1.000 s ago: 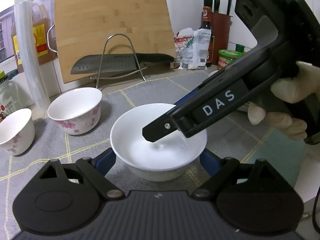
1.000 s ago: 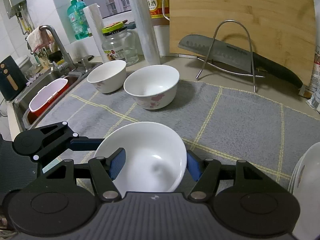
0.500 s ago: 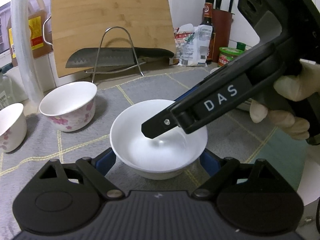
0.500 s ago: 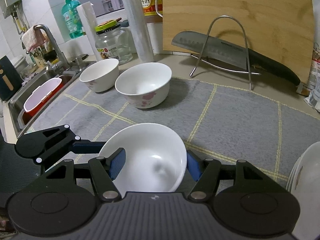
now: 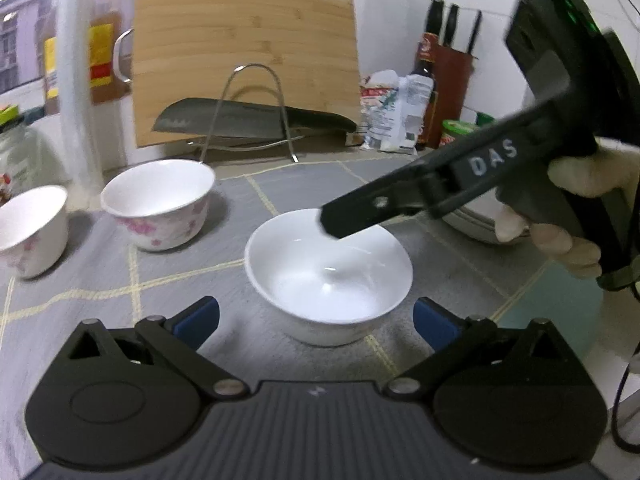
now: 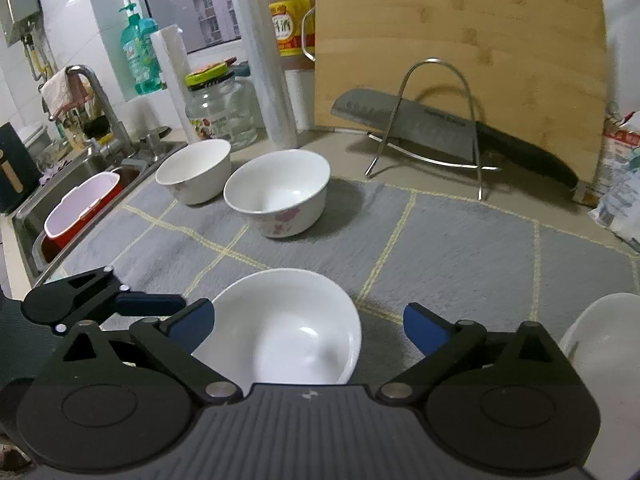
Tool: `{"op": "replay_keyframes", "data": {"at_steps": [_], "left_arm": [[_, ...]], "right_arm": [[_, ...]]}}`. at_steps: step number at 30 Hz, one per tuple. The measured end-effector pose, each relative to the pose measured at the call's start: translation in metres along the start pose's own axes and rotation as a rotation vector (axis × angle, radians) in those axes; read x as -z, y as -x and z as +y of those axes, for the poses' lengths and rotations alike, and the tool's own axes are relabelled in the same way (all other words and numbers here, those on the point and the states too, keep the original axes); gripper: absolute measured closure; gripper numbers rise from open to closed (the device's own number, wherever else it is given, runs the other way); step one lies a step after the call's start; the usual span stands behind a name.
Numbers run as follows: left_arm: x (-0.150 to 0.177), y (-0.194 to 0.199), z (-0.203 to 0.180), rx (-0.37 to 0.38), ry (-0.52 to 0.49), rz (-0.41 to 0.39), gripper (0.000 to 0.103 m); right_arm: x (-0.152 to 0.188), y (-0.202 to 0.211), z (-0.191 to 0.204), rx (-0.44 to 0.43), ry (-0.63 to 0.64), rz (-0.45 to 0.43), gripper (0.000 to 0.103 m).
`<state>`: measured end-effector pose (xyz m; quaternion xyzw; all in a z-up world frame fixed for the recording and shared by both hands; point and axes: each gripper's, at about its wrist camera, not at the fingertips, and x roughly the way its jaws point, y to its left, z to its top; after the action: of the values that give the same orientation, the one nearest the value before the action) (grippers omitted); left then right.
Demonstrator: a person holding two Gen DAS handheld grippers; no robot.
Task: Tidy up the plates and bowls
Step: 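Carry the white bowl toward the pink-flower bowl while the left gripper approaches it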
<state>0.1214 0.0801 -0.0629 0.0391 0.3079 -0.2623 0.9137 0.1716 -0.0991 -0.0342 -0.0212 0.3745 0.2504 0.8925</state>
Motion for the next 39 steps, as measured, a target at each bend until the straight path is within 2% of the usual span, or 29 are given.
{"op": "replay_keyframes", "data": {"at_steps": [5, 9, 14, 18, 24, 28, 31, 37, 39], "left_arm": [[0.002, 0.016, 0.012, -0.075, 0.037, -0.012, 0.001], [0.007, 0.029, 0.026, -0.101, 0.062, -0.023, 0.001], [0.013, 0.048, 0.042, -0.147, 0.045, -0.062, 0.001], [0.016, 0.062, 0.062, -0.121, 0.058, -0.062, 0.001], [0.015, 0.073, 0.075, -0.208, 0.028, -0.088, 0.001], [0.012, 0.077, 0.081, -0.24, 0.056, -0.108, 0.001], [0.008, 0.076, 0.08, -0.299, 0.076, -0.112, 0.001], [-0.006, 0.074, 0.071, -0.397, 0.097, -0.097, 0.001], [-0.012, 0.071, 0.067, -0.416, 0.101, -0.065, 0.001]], "right_arm": [[0.0, 0.005, 0.008, 0.033, 0.02, -0.011, 0.0], [0.001, 0.007, 0.02, 0.039, 0.025, -0.02, 0.0], [0.002, 0.005, 0.042, 0.06, 0.028, -0.033, 0.0], [0.003, 0.004, 0.061, 0.078, 0.029, -0.043, 0.0], [0.004, 0.006, 0.08, 0.098, 0.041, -0.036, 0.0], [0.003, 0.009, 0.083, 0.11, 0.076, -0.034, 0.0], [0.003, 0.011, 0.081, 0.117, 0.114, -0.041, 0.0], [0.002, 0.017, 0.067, 0.092, 0.156, -0.059, 0.0], [0.002, 0.02, 0.062, 0.074, 0.169, -0.067, 0.0]]}}
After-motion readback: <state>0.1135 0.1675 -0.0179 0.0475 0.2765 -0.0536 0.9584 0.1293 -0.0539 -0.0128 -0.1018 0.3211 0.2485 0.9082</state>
